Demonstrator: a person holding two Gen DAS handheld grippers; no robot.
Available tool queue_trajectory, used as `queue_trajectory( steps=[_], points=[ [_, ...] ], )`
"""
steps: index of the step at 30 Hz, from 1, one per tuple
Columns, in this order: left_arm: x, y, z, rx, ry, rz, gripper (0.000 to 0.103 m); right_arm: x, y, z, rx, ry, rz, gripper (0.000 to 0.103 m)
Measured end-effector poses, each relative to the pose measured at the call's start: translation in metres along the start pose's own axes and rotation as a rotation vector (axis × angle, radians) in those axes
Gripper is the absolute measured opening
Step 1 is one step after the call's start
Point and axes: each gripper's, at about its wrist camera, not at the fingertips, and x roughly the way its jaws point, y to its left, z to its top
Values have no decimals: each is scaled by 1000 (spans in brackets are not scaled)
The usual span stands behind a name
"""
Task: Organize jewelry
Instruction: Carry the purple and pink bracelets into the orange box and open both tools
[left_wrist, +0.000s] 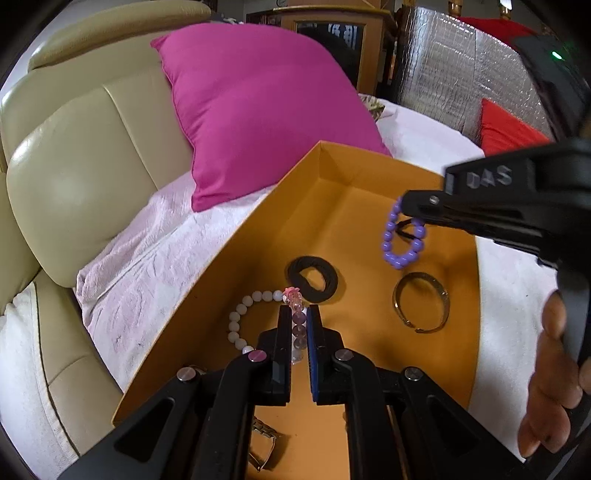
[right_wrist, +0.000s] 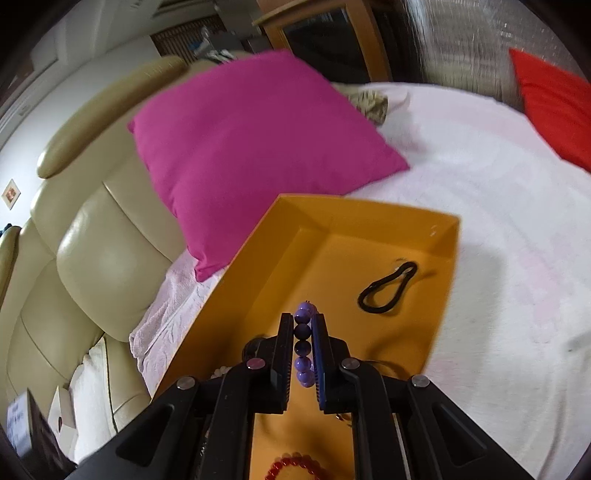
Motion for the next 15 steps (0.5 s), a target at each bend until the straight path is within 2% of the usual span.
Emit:
queue_trajectory(
  steps=[10, 12, 14, 15],
  points=[
    [9, 3, 2, 0, 25, 37, 8, 13, -8, 15, 56, -3, -1, 13],
    [8, 3, 2, 0, 19, 52, 8, 9, -11, 16, 71, -9, -2, 26],
    [6, 2, 3, 4, 9, 63, 8, 1, -15, 17, 87, -29, 20, 51],
    [5, 1, 3, 8, 5, 67, 9, -6, -18, 15, 94, -57, 22, 54]
  ],
)
